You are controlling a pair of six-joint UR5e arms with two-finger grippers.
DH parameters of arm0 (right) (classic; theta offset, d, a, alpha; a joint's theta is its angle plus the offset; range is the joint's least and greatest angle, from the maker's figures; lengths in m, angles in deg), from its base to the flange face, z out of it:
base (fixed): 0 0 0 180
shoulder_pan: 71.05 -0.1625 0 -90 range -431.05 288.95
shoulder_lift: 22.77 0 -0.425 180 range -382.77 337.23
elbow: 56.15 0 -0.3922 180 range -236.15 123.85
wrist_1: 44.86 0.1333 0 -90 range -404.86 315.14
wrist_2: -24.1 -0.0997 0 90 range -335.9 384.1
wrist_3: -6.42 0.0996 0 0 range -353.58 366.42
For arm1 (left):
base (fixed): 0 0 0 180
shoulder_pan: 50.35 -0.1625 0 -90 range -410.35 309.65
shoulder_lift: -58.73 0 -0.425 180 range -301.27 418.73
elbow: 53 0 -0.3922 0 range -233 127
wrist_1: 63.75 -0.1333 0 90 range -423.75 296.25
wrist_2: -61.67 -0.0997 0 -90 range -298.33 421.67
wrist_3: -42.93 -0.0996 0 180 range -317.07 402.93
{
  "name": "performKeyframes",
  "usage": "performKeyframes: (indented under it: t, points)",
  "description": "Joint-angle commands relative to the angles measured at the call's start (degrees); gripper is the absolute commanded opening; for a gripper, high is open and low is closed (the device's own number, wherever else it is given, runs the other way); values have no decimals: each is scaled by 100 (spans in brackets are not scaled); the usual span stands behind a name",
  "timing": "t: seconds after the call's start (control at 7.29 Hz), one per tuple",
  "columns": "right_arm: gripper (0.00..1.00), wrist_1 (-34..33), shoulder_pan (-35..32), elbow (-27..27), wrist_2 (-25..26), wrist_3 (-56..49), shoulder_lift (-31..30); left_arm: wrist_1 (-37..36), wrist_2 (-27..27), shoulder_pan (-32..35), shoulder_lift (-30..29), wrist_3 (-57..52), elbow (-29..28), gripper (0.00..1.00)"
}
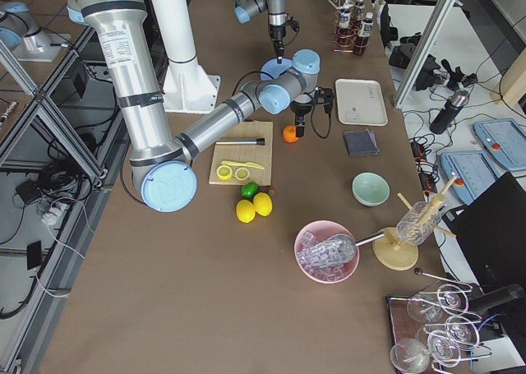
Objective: Pick orange to plate
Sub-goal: 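Grip the blue plate rim with the left gripper while the right reaches for the orange, then drag the blue plate toward the orange with the left gripper while the right grasps it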
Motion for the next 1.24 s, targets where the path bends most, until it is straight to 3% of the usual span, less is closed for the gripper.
performKeyframes:
  t: [0.0,0.55,0.69,0.82,0.96,1.1]
  points:
    - [100,469,679,454,731,500,273,-12,-256,-304,-181,259,-79,0]
    - [100,504,1190,1219,1478,501,635,5,-371,-436,-190,357,-70,0]
    - [100,496,1182,1264,1497,231,617,5,-371,-436,-199,357,-79,12]
    - [100,504,1181,1395,1498,167,626,5,-371,-436,-225,349,-79,58]
    - [98,513,1181,1457,1498,167,643,5,-380,-436,-226,348,-79,76]
    - [48,504,1181,1458,1489,219,704,5,-380,-436,-234,348,-70,86]
